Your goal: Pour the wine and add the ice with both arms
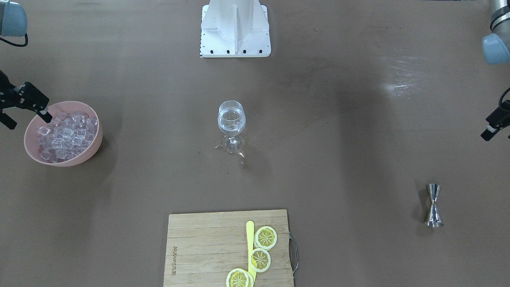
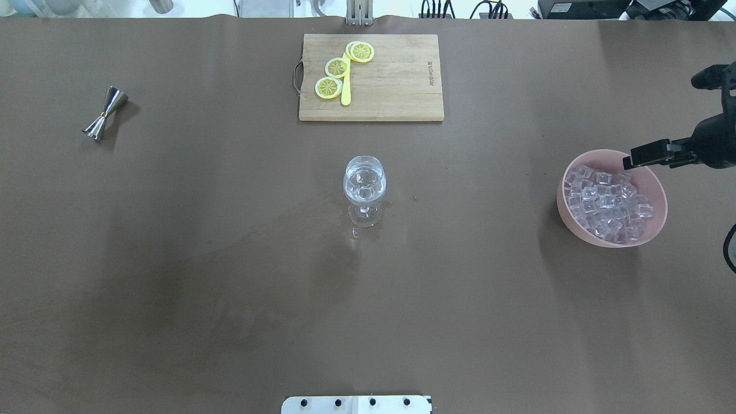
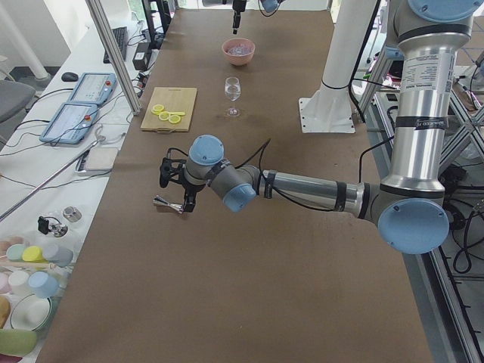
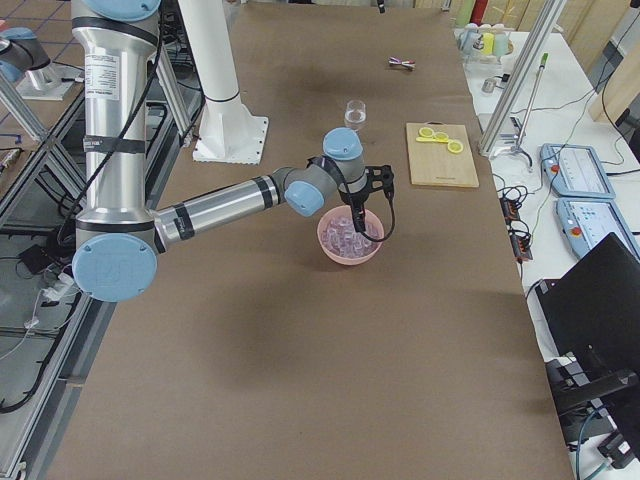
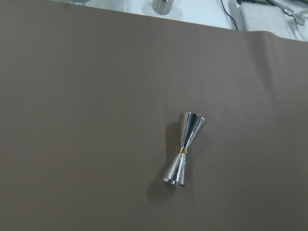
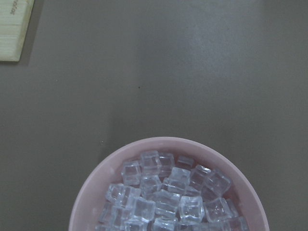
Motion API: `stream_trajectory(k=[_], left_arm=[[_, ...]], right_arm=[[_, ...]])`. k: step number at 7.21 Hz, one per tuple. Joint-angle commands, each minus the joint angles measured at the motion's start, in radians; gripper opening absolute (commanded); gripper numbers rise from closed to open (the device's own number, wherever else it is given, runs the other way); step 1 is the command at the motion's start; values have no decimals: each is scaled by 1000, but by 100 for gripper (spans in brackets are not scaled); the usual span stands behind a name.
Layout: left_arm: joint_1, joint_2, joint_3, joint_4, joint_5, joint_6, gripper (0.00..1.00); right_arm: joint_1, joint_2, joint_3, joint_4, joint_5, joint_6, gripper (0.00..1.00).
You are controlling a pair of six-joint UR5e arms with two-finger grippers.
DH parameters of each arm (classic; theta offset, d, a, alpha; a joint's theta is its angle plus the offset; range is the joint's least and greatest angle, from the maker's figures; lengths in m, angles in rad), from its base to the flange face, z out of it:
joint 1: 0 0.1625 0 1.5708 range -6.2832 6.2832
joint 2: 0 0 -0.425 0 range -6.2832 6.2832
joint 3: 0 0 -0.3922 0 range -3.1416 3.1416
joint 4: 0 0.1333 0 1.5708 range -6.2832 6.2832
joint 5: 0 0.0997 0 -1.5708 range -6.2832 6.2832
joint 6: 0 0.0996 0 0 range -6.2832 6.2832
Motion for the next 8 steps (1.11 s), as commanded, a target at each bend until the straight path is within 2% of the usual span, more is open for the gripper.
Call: stream_trajectory(k=[1,4,7,8], left_arm=[[-17,7,-19,115,-84,77,98],[-60,73,-48,116,-126,110,98],[-68,119,-97,113,-125,121,98],[-68,119,-99,113,-125,121,98]], right_arm=[[-23,-26,0,-1,-10,-7,100],[-115,3,-9,-62,-14,-4,99],[-127,77,-112,-62,-22,-5,95],[-124,76,-114,-62,-20,-5,84]])
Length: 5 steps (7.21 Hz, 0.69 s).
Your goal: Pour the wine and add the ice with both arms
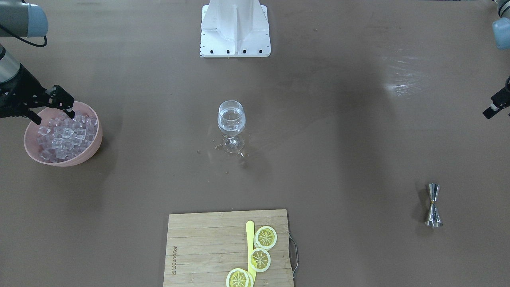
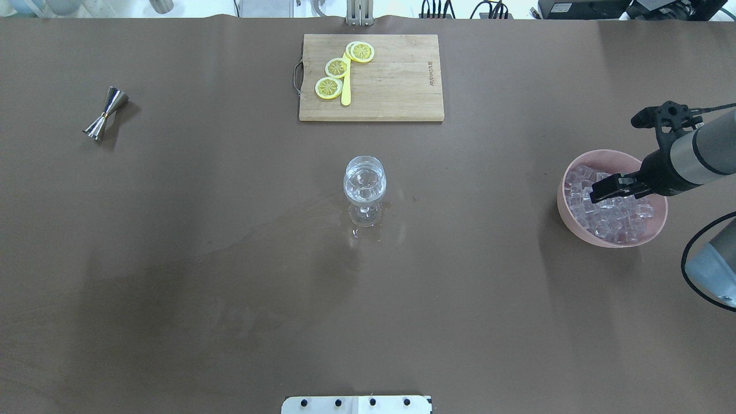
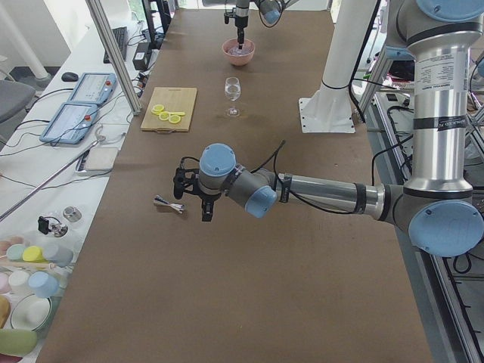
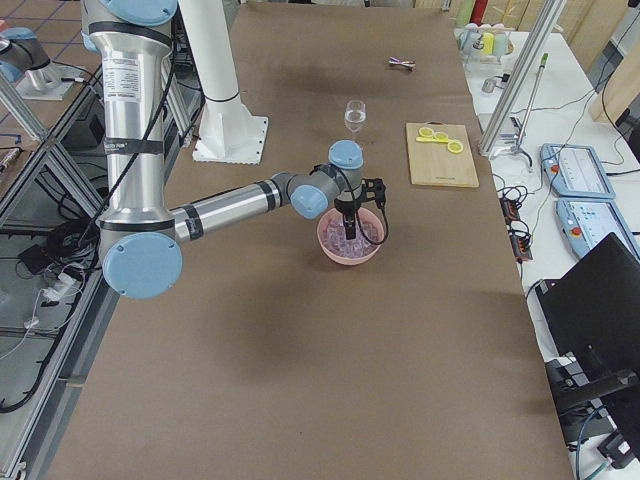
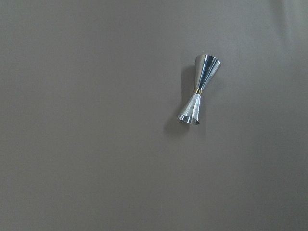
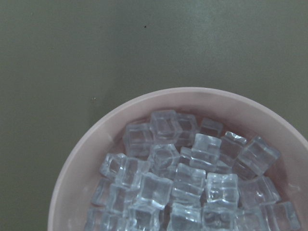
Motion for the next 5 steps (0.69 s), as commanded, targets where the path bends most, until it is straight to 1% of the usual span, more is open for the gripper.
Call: stream_trajectory(k=[1,3,4,5], left_arm=[[-1,8,-12,0,7,1,98],[-1,7,-12,0,8,1,98],[-1,5,-12,0,8,1,98],[-1,5,-12,0,8,1,98]], right_arm=[[0,11,-25,-2,-1,0,70],[0,5,-35,-2,-1,0,66],[-7,11,-47,-2,-4,0,67],[-7,13,-48,-2,-2,0,56]])
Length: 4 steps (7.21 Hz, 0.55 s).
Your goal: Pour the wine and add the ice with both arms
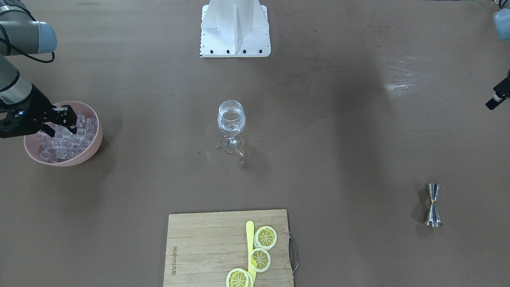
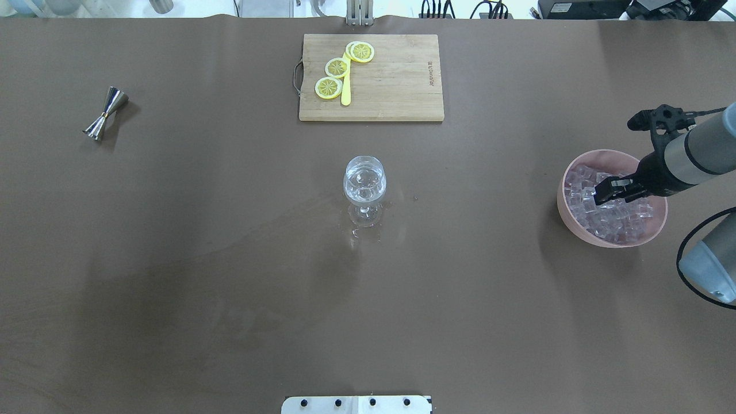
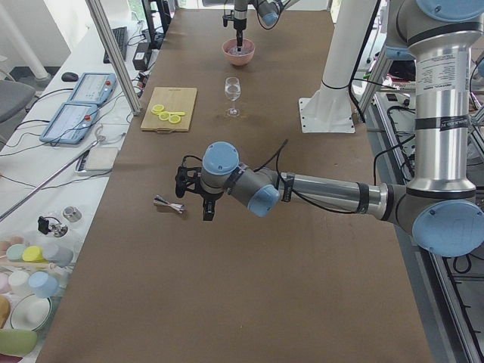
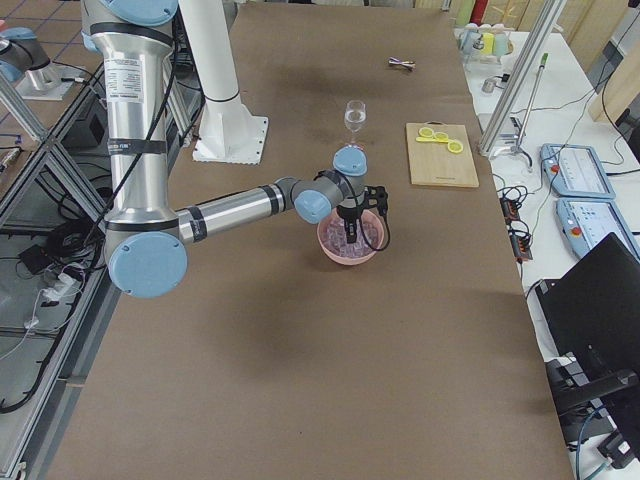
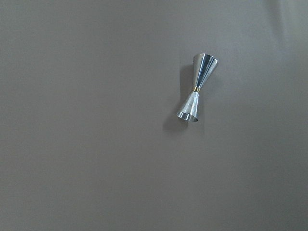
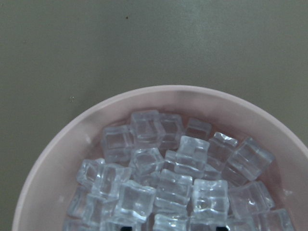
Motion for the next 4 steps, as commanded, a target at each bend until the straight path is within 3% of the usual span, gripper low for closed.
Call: stream_trajectory(k=[1,2,4], left_arm=[[-6,-1,0,0,0,0,98],[-6,-2,0,-2,0,0,98],[-6,-4,0,-2,0,0,98]], right_arm=[[-2,4,-8,0,0,0,25],[-2,6,-7,0,7,0,0],[14,4,7,0,18,-2,0]])
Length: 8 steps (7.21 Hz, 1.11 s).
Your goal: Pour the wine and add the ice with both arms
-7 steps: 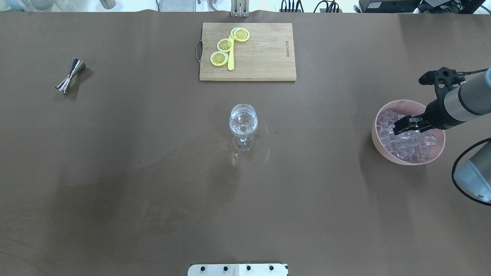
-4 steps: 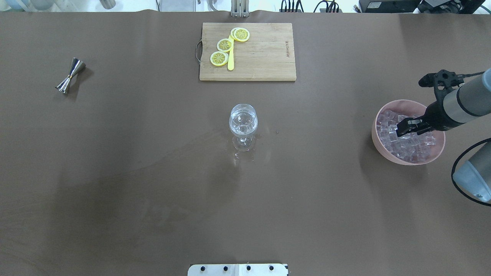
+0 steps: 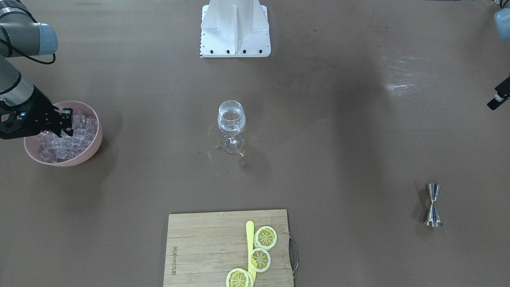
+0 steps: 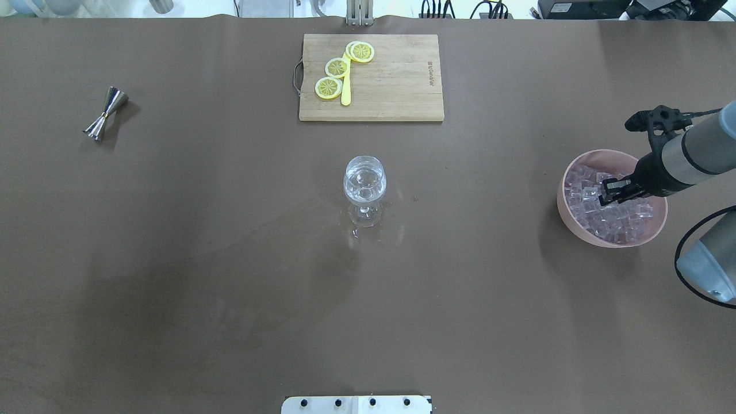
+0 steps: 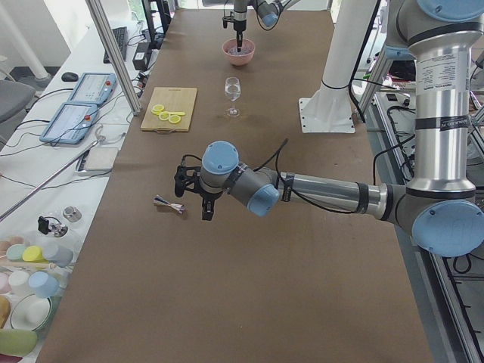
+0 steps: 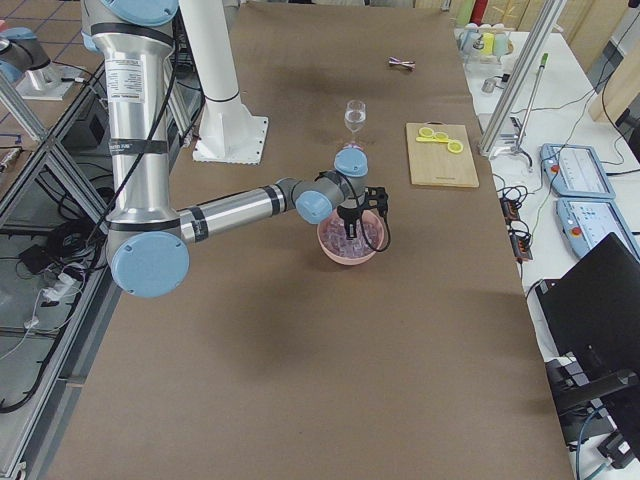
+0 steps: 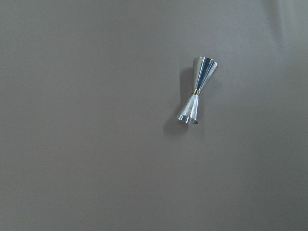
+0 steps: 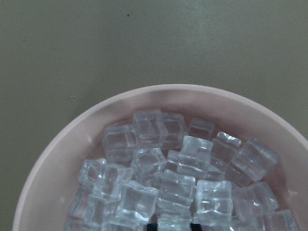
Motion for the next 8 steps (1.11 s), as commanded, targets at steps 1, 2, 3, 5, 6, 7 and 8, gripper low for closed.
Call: stream_trajectory(k=[1,2,3,5,6,7,8], left_arm=[[-1,1,2,-6,-1,2,98],[-1,4,0,-9,-1,2,98],[-1,4,2,-9,-1,0,98],[-1,8,5,-23,1,2,98],[-1,8,5,-23,1,2,98],[-1,7,6,-23,1,2,98],[-1,8,5,-23,1,2,98]], right_arm=[[43,7,69,-26,57,1,0],[52,103,150,-160,68,18,0],[45,246,198,-346,62,38,0],[-96,486,200,-468,-14,290,0],[-157,584,177,-469,-62,403,0],[-200,675,133,-471,-97,480,0],[-237,747,70,-469,-133,516,0]])
